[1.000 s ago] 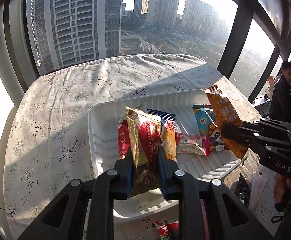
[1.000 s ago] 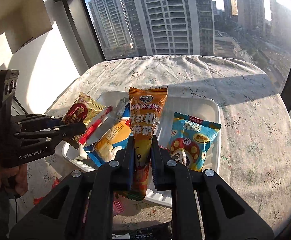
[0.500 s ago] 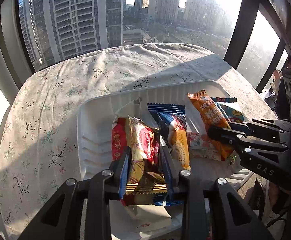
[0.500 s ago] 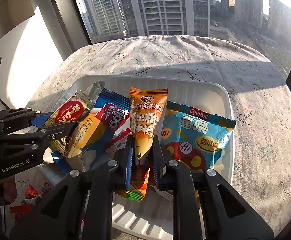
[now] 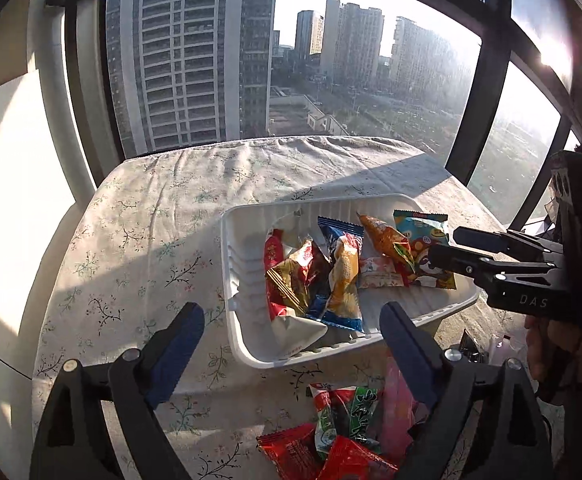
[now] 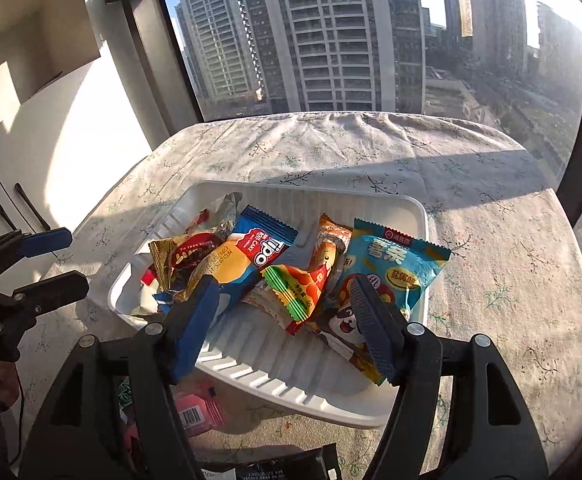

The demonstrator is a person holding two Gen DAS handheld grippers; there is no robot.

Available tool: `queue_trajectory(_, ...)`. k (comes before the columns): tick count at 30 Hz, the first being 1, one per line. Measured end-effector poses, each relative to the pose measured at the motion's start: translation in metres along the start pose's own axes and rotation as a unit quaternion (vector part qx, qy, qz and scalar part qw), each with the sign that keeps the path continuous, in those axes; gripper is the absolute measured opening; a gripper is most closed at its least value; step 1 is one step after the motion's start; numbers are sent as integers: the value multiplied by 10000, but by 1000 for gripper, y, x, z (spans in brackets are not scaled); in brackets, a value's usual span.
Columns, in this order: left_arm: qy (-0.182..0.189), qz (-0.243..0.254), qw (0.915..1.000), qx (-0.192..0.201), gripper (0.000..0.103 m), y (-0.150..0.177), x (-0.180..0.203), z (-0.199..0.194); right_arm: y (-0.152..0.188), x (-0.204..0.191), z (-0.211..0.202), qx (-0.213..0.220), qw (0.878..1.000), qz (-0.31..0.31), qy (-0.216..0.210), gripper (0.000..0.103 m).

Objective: Organize snacks
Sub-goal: 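Withdraw both grippers from the tray back to the snack pile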

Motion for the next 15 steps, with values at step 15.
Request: queue_trajectory(15,515,-1053,9909,-666,103,142,31,-8,156,-21,-113,972,9924,488,-576,85)
Point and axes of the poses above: each gripper's, at about its wrist camera, not at the fingertips, and z roughly the way its jaws point, x to its right, y to its underside, the point moved 4 cm from there along z, roughly the way its jaws point, and after that the axes turned 8 degrees about -x, right-handed, at the moved point
